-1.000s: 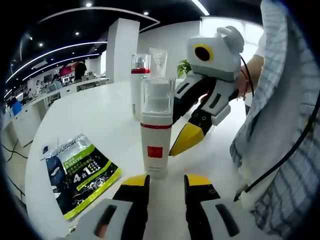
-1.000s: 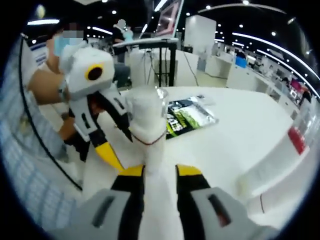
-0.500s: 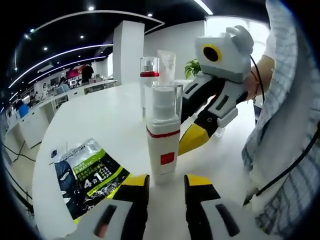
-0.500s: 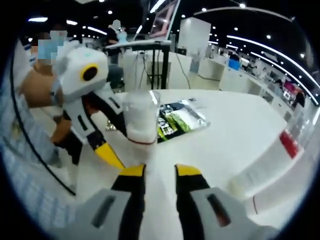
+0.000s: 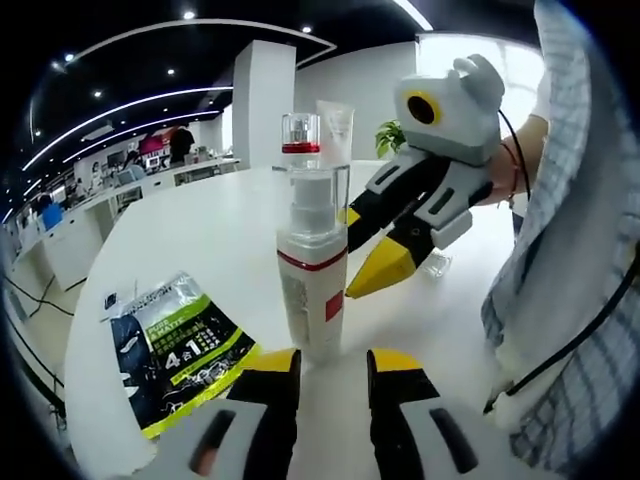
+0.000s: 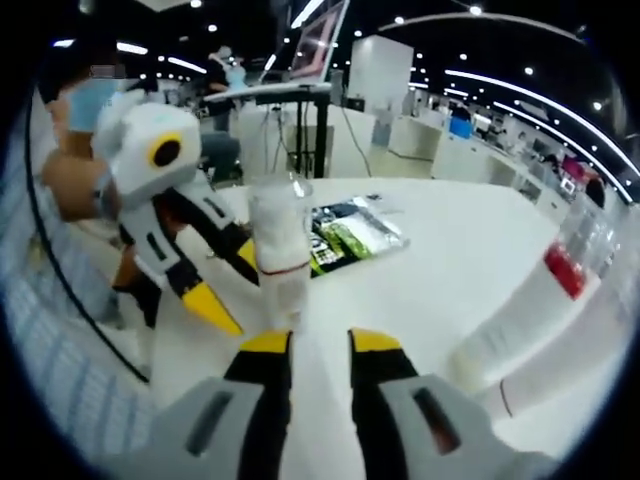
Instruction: Arrange the skincare products in the storage area until every visible bottle or jar stands upright without overlapping.
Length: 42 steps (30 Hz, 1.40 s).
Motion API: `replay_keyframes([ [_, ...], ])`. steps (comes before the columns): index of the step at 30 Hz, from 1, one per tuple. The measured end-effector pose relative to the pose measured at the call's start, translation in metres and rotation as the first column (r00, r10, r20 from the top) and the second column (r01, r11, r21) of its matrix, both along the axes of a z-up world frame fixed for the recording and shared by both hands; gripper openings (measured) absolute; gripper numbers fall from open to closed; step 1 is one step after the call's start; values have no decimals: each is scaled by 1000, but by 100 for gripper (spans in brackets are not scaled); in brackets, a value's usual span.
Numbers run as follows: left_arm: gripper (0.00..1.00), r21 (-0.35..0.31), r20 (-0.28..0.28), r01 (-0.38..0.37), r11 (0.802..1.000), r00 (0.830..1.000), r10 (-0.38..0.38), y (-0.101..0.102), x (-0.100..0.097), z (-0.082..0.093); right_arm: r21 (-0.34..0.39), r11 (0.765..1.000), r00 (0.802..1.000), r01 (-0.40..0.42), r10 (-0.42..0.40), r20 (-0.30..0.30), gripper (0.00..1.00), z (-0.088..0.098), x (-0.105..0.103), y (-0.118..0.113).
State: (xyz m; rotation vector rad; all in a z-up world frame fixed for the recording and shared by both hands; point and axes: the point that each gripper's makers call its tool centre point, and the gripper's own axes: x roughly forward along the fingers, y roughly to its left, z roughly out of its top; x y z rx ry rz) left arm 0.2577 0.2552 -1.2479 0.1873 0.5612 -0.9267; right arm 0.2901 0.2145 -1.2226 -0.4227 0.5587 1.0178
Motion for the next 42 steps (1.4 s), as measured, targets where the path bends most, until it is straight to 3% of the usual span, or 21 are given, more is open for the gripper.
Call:
replay_keyframes([
  [11, 22, 35, 55, -39, 999, 998, 37, -2, 14, -1, 12, 1000, 1000, -22, 22, -4, 21, 3, -5, 3],
  [14, 21, 15, 58, -50, 999, 997, 49, -3, 16, 1, 1, 1000, 1000, -19, 19, -1, 21, 3, -4, -1],
  [22, 19, 9, 66, -53, 999, 996, 52, -11, 19, -1, -13, 1000, 1000, 23, -23, 10, 20, 6, -2, -17],
  [29, 19, 14, 72, -27, 1000, 997, 26, -27, 27, -1, -13, 994, 993, 113, -112, 19, 20, 7, 1, -44],
  [32, 19, 11, 70, -16, 1000, 997, 15, -36, 35, -1, -15, 986, 986, 164, -164, 28, 20, 9, 3, -59],
  [38, 19, 11, 77, 29, 1000, 997, -30, -63, 48, 0, 4, 937, 934, 349, -348, 83, 20, 21, 15, -102],
  [42, 19, 14, 96, 54, 998, 994, -55, -84, 61, 1, 5, 914, 910, 405, -403, 97, 20, 25, 16, -120],
])
